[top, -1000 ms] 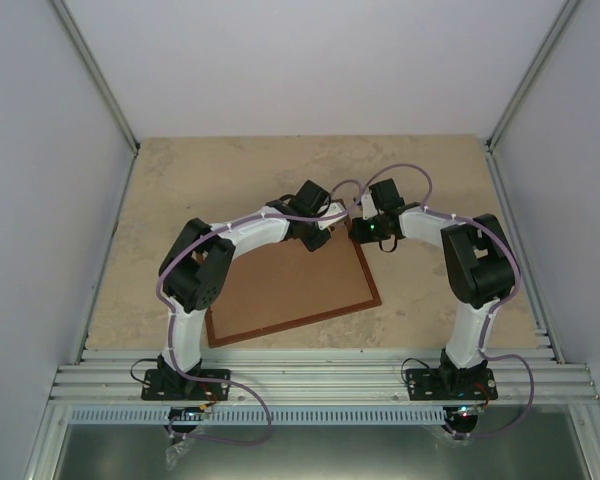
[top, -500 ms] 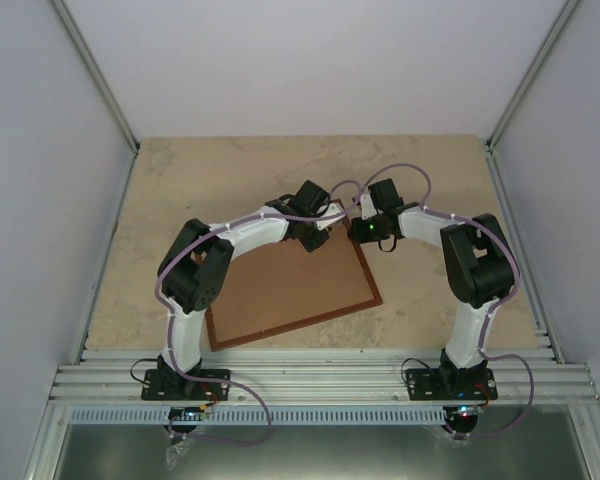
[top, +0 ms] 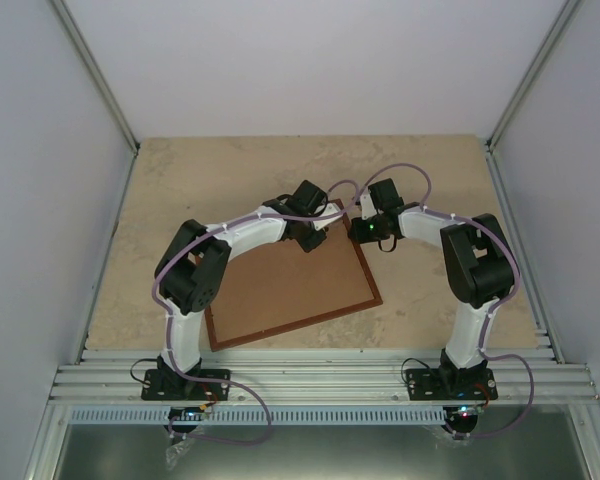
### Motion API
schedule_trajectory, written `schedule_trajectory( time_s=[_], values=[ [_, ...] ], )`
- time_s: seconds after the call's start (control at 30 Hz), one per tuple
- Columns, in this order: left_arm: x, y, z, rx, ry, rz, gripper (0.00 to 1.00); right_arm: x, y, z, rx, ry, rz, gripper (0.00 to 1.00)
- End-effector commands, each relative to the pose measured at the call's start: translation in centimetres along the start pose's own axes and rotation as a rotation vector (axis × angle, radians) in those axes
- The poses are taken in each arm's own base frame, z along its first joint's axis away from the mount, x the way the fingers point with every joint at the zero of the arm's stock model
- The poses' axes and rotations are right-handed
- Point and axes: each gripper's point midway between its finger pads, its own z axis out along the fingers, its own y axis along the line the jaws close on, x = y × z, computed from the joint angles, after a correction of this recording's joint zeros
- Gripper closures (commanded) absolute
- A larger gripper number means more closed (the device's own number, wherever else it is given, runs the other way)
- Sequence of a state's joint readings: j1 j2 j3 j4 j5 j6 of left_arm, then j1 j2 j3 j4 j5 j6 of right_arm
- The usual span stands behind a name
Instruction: Take the photo out of the frame
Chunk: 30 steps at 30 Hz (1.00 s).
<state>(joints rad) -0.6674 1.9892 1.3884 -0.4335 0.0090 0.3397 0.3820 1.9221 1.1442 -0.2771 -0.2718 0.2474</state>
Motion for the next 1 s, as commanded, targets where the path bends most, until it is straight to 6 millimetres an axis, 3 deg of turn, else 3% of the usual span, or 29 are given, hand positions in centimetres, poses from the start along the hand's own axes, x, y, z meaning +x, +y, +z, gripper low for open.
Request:
schedule_trajectory(
  time_s=[0.0, 0.63, 0.97],
  values=[
    [1.4, -0.4, 0.5, 0.039, 0.056, -0.011, 1.00, 1.8, -0.2, 0.9, 0.002, 0.068, -0.009, 0.99],
    [0.1, -1.4, 1.1, 0.111, 0.029, -0.010, 1.00, 1.7, -0.1, 0.9, -0.003, 0.066, -0.011, 0.99],
    [-0.5, -0.4, 1.5, 0.061, 0.022, -0.003, 1.00, 1.7, 0.5, 1.0, -0.018, 0.066, -0.026, 0.99]
  ],
)
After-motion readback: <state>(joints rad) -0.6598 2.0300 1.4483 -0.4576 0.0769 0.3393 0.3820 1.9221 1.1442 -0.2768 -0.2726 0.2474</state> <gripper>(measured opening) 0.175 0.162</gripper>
